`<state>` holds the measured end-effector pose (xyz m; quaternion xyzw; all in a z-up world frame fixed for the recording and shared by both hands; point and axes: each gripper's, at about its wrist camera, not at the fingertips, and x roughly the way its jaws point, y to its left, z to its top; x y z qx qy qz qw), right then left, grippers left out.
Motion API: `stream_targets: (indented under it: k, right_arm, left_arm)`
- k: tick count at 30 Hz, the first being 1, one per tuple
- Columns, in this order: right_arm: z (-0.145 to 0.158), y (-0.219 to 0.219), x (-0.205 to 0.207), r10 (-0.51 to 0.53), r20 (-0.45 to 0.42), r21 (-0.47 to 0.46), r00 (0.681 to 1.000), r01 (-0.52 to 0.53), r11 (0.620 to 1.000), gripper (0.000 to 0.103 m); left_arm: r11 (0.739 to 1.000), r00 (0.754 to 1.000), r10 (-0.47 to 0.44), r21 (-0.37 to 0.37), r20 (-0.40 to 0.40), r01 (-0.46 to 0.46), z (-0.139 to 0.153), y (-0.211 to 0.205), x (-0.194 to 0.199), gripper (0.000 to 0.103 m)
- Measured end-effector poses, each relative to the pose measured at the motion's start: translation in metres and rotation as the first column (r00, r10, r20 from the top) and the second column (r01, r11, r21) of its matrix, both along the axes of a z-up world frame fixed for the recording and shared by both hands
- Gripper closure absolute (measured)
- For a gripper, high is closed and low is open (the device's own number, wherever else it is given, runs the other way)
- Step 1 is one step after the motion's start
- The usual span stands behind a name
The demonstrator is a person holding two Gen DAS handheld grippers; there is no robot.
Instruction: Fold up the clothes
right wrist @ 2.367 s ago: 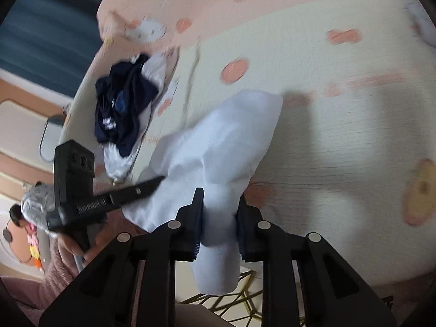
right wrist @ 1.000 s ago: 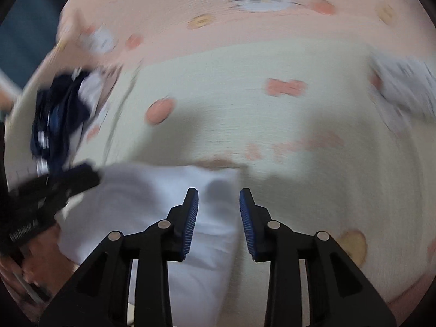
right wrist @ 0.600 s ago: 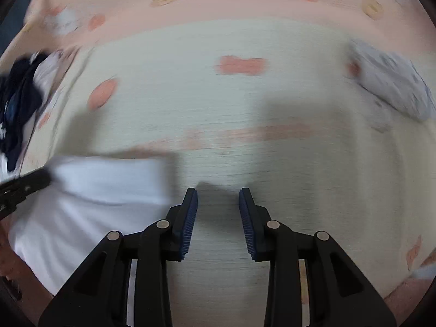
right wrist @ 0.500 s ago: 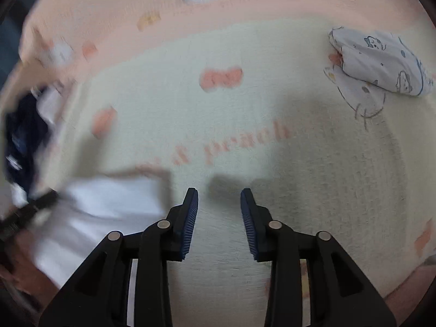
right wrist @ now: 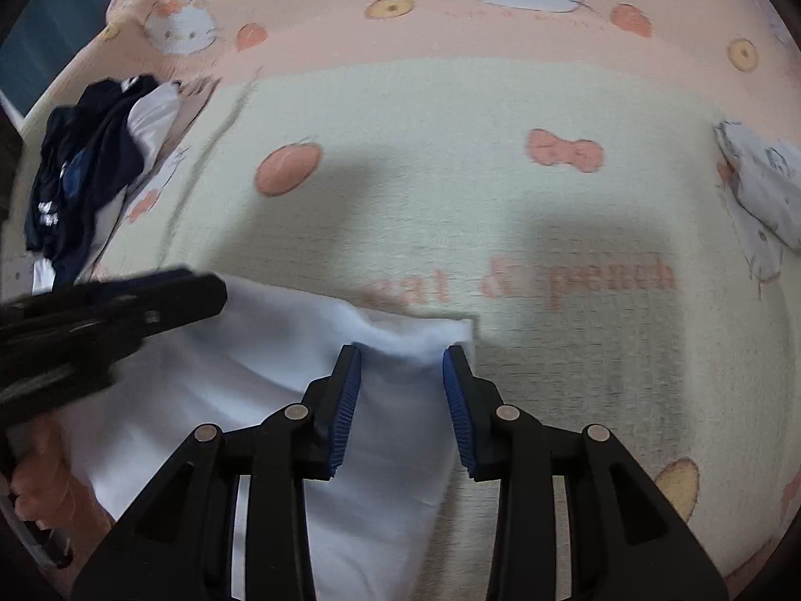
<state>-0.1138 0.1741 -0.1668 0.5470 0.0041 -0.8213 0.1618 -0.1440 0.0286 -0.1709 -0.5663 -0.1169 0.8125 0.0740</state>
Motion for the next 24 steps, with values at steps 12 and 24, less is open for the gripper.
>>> stream_targets:
  k: [12, 24]
  right_arm:
    - [0.030, 0.006, 0.020, -0.020, -0.028, -0.083, 0.999, 0.018, 0.996, 0.062]
    - [0.042, 0.026, 0.073, -0.070, 0.017, -0.020, 0.997, 0.071, 0.997, 0.063]
  left_arm:
    - [0.998, 0.995, 0.026, 0.056, -0.099, -0.020, 0.045, -0.031, 0.060, 0.064]
    - [0.990, 0.992, 0.125, 0.075, -0.038, -0.122, 0.043, -0.081, 0.104, 0.052]
